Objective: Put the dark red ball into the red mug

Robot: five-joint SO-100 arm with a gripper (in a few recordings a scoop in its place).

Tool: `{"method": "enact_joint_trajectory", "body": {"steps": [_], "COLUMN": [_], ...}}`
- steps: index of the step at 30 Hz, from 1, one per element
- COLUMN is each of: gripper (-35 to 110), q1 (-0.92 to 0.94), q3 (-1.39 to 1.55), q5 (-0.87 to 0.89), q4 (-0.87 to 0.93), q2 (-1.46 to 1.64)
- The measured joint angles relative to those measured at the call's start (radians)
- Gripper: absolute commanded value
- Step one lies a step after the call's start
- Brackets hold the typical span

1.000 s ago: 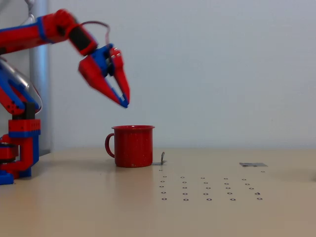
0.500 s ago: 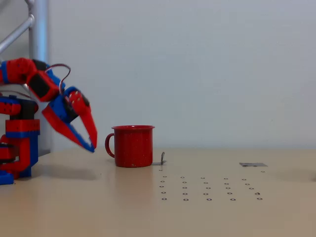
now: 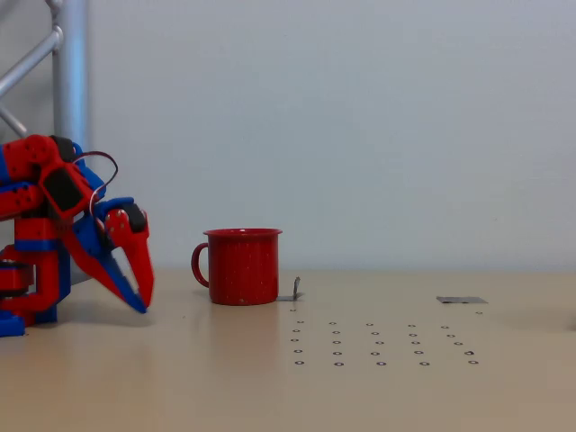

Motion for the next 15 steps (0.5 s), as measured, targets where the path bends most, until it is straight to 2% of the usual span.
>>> {"method": "enact_joint_trajectory", "body": {"steps": [15], "gripper": [-2], "q1": [-0.032], "q3": [0.02], "q5": [0.006], "q4": [0.006], "q2": [0.0]}}
